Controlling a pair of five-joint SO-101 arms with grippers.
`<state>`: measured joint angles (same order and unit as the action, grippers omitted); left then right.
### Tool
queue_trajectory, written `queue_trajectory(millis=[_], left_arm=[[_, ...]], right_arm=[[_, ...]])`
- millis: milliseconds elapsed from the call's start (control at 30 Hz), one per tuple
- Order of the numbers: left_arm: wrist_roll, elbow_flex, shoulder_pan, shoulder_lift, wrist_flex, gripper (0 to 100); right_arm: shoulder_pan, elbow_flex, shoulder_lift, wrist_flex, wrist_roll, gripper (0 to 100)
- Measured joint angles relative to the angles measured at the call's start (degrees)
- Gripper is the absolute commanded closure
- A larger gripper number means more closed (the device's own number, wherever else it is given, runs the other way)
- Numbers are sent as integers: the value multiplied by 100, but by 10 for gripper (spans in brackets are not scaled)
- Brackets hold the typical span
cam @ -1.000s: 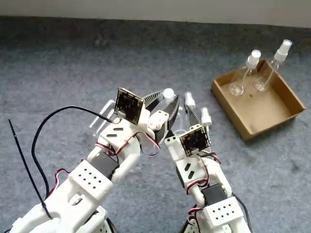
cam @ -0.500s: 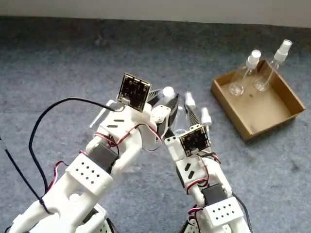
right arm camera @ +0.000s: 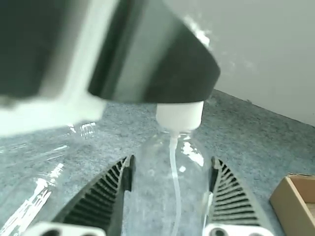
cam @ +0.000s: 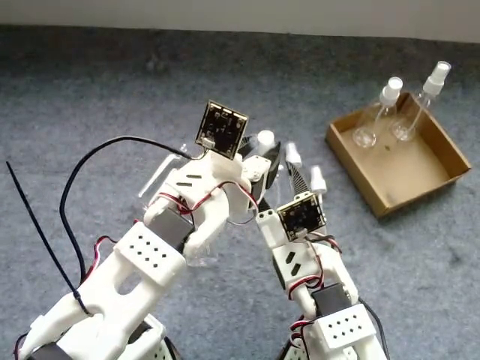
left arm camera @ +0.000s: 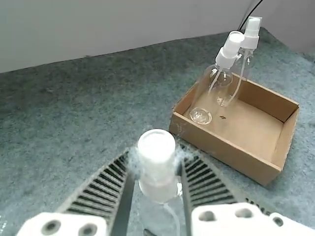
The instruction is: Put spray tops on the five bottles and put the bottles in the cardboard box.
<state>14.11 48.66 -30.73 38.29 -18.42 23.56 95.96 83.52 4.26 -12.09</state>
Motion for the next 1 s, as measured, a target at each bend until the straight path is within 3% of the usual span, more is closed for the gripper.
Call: queue_trajectory(millis=[267, 433, 567, 1000], left_arm=[[-9, 0, 167, 0, 0, 992], [26, -9, 220, 114, 44, 992], [448, -202, 220, 123, 0, 992], [519, -1169, -18, 70, -1556, 992]], right_arm=[[0, 0, 70, 9, 0, 872], [0, 0, 905, 53, 0, 872], [0, 0, 1732, 747, 0, 872], [26, 0, 1873, 914, -9, 872]])
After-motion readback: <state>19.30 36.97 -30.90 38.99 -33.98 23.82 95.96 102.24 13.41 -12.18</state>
